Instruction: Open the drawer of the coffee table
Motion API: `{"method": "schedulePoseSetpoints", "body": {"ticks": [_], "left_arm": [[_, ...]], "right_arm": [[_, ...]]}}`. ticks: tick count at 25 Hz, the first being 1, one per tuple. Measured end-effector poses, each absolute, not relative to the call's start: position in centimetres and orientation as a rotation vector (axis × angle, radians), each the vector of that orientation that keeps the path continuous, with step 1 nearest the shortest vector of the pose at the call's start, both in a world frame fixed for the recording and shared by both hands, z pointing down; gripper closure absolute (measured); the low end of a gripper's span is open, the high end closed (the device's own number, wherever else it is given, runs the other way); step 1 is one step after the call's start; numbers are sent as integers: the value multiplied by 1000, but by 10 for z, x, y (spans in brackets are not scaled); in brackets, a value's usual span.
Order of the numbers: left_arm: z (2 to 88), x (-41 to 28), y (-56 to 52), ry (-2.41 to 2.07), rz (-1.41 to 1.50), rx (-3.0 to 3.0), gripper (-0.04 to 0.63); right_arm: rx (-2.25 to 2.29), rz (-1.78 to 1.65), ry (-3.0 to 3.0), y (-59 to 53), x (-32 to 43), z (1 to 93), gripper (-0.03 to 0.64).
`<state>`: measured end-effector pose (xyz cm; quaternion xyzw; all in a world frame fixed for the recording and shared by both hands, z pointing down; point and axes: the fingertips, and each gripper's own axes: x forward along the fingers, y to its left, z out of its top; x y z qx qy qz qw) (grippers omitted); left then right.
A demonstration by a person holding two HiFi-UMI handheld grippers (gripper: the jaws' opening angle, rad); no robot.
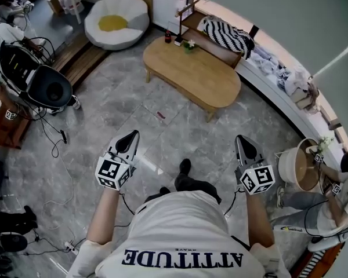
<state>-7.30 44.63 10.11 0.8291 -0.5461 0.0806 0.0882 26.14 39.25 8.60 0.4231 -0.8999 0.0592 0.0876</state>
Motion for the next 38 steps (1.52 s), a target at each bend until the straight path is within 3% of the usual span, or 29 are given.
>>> {"method": "schedulePoseSetpoints", "body": {"ticks": [27,38], "left_arm": [[106,-4,236,-1597,258,2456,575],[113,-27,186,-1528,278,2500,575]], "right_arm": [[1170,217,-2706,187,302,101,598],[1185,239,-2670,154,275,114,597]]}}
